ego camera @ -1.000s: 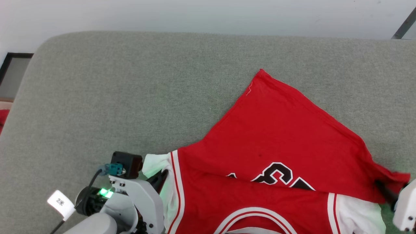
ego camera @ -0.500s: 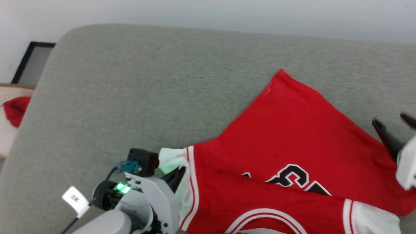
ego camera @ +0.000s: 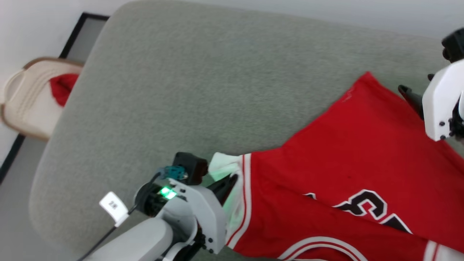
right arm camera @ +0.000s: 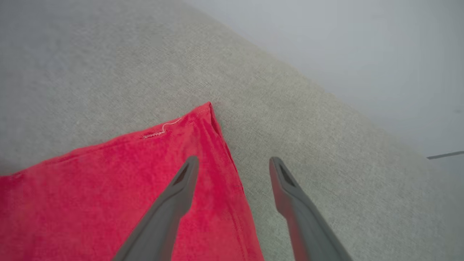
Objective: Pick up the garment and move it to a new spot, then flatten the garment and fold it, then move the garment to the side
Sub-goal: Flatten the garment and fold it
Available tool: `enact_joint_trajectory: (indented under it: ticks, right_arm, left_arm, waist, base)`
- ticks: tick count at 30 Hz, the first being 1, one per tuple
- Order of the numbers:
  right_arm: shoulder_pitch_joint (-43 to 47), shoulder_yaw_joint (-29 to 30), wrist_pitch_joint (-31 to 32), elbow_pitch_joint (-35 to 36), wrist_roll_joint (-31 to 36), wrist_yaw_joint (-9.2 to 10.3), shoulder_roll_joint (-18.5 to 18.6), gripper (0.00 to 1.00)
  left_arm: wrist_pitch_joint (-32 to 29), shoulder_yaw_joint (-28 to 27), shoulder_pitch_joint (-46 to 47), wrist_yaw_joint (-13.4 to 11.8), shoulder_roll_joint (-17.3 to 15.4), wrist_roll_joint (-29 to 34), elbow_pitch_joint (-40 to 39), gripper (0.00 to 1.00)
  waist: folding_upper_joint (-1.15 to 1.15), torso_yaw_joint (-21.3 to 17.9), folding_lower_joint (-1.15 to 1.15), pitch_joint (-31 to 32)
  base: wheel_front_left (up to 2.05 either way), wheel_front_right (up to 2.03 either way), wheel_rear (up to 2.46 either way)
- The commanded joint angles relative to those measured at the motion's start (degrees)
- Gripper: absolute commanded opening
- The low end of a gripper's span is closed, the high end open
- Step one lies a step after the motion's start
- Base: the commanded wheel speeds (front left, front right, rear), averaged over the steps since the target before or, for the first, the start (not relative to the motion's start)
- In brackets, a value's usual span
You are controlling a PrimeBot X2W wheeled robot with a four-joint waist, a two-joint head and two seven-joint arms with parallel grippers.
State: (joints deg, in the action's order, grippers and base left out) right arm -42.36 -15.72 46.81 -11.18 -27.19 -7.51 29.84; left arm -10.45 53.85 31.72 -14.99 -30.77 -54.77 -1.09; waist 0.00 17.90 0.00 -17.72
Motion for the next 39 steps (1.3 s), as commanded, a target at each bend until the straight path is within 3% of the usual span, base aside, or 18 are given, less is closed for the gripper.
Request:
enact_joint_trajectory:
  ticks: [1,9,16,17,19,24,31,39]
  right_arm:
    - [-2.0,-1.8,0.7,-2.3,-0.7,0.03,0.7,1.0]
    - [-11.0,-11.1,6.0,-14.0,-4.4,0.03,3.0,1.0]
    - [-13.3,-18.5,13.0,-20.5,-7.9,0.03,4.2,1.0]
    - [-13.2,-19.1,14.6,-21.6,-8.2,0.03,4.4,0.84]
    - [-13.0,-19.5,17.6,-24.0,-8.8,0.04,4.3,0.0]
    - [-14.4,-18.9,20.9,-26.2,-7.8,0.04,3.8,0.0]
    - [-18.1,-15.2,17.5,-27.4,-6.0,0.05,1.4,0.0]
    - [-23.2,-13.1,13.4,-25.4,-5.7,0.04,-1.8,0.0]
  left_arm:
    - [0.4,0.2,0.9,0.7,0.9,0.4,0.5,0.0]
    - [1.5,1.5,3.2,3.6,4.8,0.6,4.2,0.0]
    - [2.3,2.0,4.2,5.4,6.9,0.3,7.0,0.0]
    - [2.4,2.1,4.3,5.5,7.1,0.3,7.3,0.0]
    - [2.6,2.1,4.4,5.8,7.4,0.1,8.0,0.0]
    - [3.0,1.9,4.5,6.2,7.6,-0.1,9.0,0.0]
    - [2.5,1.2,5.1,5.8,6.2,-0.3,9.6,0.0]
    - [-2.2,-2.0,10.6,6.3,-0.2,-0.9,6.0,0.0]
  waist:
    - [0.0,3.5,0.0,-2.7]
    - [0.0,7.7,0.0,-5.6]
    - [0.0,9.4,0.0,-6.8]
    - [0.0,9.5,0.0,-6.8]
    - [0.0,9.7,0.0,-6.9]
    - [0.0,9.6,0.0,-6.9]
    - [0.0,7.7,0.0,-5.6]
    - [0.0,3.1,0.0,-2.0]
  base:
    - [0.0,0.0,0.0]
    - [0.0,0.0,0.0]
    - [0.0,0.0,0.0]
    - [0.0,0.0,0.0]
    - [0.0,0.0,0.0]
    - [0.0,0.0,0.0]
    - [0.0,0.0,0.0]
    - [0.0,0.0,0.0]
